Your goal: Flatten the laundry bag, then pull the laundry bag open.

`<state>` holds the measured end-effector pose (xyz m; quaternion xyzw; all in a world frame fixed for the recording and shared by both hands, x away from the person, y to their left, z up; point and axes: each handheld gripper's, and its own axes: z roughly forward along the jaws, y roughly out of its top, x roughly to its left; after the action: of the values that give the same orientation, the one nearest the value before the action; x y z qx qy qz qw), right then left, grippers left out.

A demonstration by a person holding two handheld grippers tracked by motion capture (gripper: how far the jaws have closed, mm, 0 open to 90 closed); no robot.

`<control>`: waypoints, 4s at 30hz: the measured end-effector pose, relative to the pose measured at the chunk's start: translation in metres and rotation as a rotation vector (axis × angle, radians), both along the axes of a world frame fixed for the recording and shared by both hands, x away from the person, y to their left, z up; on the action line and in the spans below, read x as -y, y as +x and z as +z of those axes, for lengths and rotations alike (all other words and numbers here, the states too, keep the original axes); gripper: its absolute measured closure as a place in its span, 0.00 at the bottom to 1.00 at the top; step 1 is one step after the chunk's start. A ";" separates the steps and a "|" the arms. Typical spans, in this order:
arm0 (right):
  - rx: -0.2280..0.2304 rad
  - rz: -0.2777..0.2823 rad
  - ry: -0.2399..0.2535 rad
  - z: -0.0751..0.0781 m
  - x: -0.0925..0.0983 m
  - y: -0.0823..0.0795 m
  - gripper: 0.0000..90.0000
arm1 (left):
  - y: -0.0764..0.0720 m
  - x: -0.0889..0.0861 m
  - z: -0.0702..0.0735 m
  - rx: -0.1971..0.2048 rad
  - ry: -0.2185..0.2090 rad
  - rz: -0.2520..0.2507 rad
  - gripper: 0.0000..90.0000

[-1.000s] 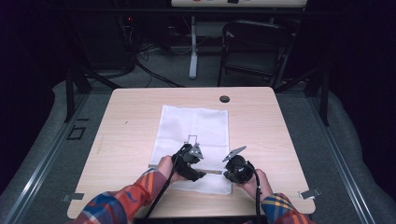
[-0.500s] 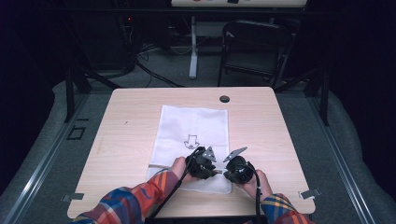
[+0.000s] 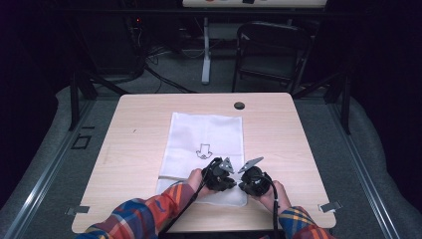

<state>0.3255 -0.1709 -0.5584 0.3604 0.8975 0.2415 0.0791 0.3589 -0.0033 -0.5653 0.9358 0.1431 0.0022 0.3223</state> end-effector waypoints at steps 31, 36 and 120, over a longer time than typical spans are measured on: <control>0.080 0.045 -0.028 -0.001 -0.001 0.006 1.00 | 0.002 -0.002 0.000 -0.022 -0.001 0.028 0.90; 0.077 0.040 -0.029 -0.001 -0.001 0.006 1.00 | 0.002 -0.002 0.000 -0.018 -0.001 0.024 0.90; 0.062 0.011 -0.043 0.000 0.005 0.010 1.00 | 0.004 -0.035 0.006 -0.041 0.020 0.047 0.76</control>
<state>0.3354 -0.1761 -0.5585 0.3460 0.9015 0.2338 0.1134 0.3632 0.0319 -0.5594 0.9351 0.1715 -0.0083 0.3099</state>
